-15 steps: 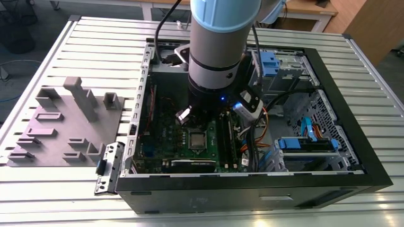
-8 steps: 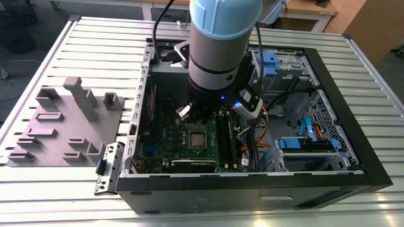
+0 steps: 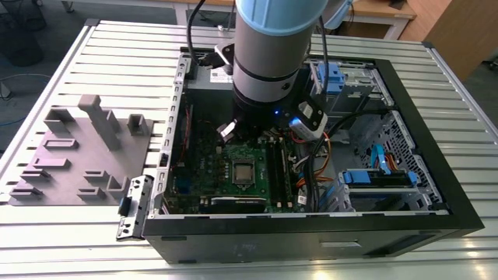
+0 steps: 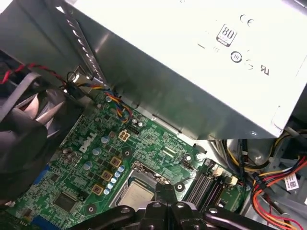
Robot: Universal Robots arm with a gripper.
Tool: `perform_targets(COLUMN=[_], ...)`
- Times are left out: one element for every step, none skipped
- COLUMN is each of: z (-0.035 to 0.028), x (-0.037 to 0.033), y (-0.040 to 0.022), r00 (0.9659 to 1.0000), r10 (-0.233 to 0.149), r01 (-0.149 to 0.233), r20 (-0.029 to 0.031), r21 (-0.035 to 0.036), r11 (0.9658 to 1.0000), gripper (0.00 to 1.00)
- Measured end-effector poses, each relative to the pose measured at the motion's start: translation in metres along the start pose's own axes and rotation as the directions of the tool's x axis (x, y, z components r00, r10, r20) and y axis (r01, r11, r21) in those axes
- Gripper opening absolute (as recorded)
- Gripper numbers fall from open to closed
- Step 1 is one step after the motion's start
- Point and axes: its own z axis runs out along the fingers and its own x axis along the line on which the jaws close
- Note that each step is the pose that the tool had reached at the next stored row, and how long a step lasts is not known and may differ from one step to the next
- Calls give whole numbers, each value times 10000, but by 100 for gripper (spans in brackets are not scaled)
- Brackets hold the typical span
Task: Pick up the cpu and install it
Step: 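Install the first cpu locking lever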
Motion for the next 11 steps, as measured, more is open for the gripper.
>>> perform_targets(z=[1,1,2,5,8,10,12,15,18,21,24], x=[-4,-10,-19,-31,-46,-60,-74,-89,-104,-121,-136], y=[2,6,11,19,29,38,46,56,66,75,82], r00=[10000,10000,10000,10000,10000,10000,10000,10000,10000,10000,10000], r10=[0,1,1,1,0,1,0,1,0,0,-3], r01=[0,-1,-1,-1,0,-1,0,-1,0,0,3], r20=[2,2,3,3,3,2,1,1,2,2,3], r21=[-4,-5,-7,-6,-7,-6,-6,-6,-6,-6,-7], r11=[10000,10000,10000,10000,10000,10000,10000,10000,10000,10000,10000], gripper=[11,11,11,11,11,11,11,11,11,11,11])
